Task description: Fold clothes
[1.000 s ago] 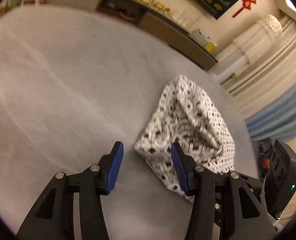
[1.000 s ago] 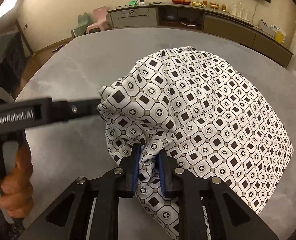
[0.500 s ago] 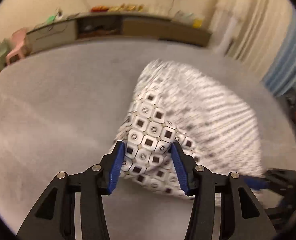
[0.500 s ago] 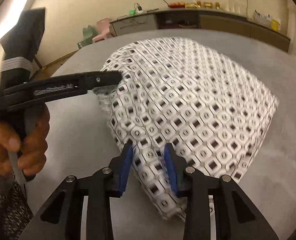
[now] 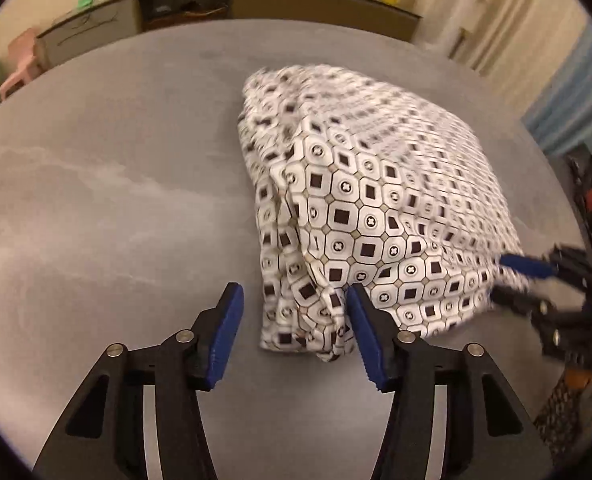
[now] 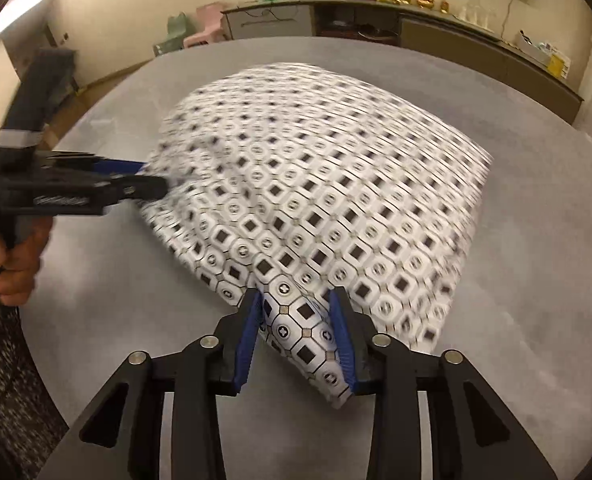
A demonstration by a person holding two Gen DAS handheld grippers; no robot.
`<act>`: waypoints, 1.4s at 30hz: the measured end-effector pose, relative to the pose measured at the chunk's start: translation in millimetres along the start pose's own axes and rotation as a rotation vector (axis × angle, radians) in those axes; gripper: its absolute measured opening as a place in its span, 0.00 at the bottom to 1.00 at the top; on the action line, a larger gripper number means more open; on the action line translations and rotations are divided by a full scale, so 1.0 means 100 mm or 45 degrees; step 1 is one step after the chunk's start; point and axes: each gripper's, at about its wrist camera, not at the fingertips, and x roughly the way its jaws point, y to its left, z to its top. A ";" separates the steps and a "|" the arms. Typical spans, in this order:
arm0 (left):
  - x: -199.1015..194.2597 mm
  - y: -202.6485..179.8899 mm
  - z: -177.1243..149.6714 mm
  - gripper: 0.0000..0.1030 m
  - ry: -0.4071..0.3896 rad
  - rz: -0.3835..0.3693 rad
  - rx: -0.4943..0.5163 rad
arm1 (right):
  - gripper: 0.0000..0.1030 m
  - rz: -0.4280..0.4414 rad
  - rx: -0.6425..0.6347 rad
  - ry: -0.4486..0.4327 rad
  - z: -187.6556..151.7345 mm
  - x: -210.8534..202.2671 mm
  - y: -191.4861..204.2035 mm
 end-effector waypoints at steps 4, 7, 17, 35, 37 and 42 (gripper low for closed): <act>-0.52 -0.26 0.11 0.50 -0.317 0.108 0.114 | 0.37 0.006 0.133 -0.126 -0.01 -0.44 -0.37; -0.56 -0.53 0.19 0.50 -0.372 -0.046 0.171 | 0.37 -0.013 0.156 -0.170 0.24 -0.50 -0.53; 0.09 -0.70 -0.21 0.50 -0.151 0.022 0.307 | 0.34 -0.090 0.026 -0.031 0.60 0.02 -0.73; -0.13 -0.76 -0.07 0.50 -0.250 0.027 0.335 | 0.05 0.072 0.093 -0.124 0.93 -0.01 -1.10; -0.13 -0.78 -0.13 0.50 -0.236 0.022 0.338 | 0.04 0.003 0.049 -0.198 1.00 -0.18 -1.06; 0.03 -0.93 -0.24 0.50 -0.192 0.099 0.445 | 0.04 -0.196 -0.038 -0.172 1.07 0.05 -1.06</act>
